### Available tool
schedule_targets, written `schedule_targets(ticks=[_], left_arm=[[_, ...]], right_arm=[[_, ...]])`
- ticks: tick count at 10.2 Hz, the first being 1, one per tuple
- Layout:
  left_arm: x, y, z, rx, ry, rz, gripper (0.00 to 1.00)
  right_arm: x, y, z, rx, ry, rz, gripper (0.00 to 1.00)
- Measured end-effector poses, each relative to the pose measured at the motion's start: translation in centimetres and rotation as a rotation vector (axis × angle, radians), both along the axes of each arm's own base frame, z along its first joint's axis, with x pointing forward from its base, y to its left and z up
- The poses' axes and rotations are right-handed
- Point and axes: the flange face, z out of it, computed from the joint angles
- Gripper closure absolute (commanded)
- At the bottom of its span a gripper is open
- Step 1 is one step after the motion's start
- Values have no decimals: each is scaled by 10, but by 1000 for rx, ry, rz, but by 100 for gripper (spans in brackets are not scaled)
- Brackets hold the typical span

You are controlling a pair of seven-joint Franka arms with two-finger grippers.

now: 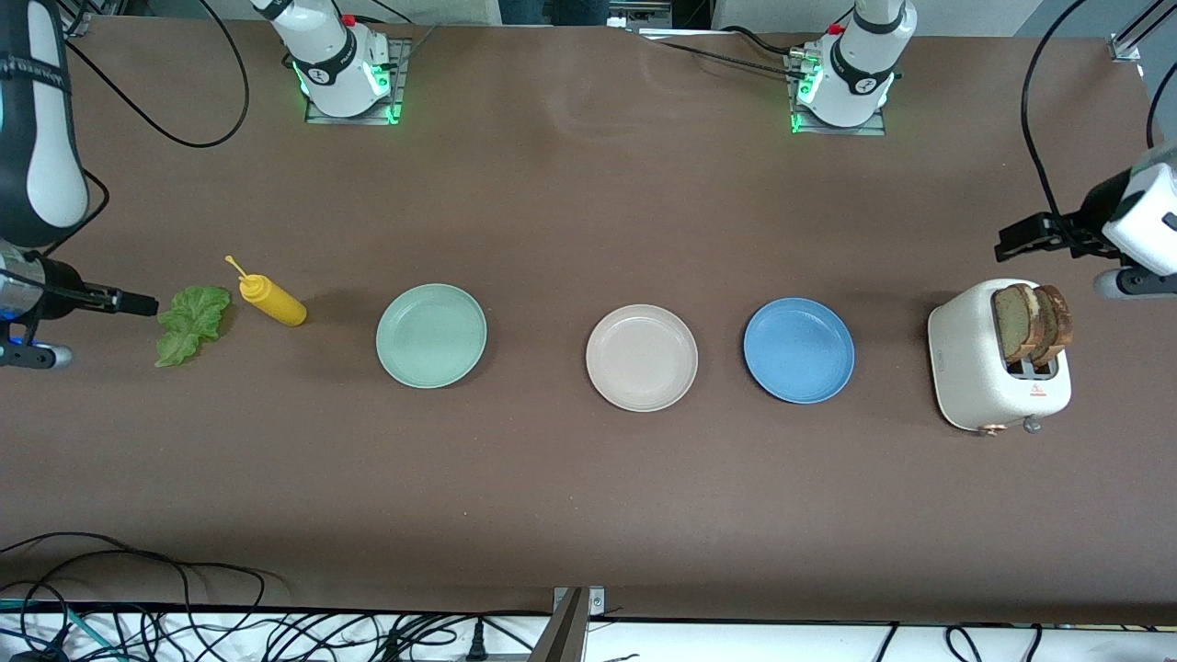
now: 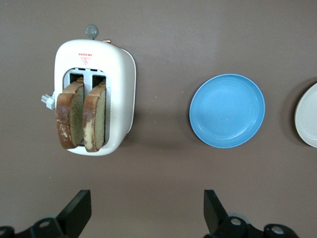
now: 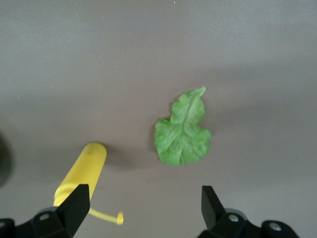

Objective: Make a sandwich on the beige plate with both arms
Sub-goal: 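Lower the right gripper to the lettuce while the left gripper reaches the toaster bread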

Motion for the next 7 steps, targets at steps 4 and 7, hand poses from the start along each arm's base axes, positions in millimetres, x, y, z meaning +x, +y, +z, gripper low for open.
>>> schedule_targets(ticks=[4,7], left_arm=[[32,41,-67,-15,9,-37,0],[41,43,-108,43,30,-57,1]], right_arm=[[-29,-11,-86,0,34,-4,0],[-36,-21,-105,-10,65,-11,0]])
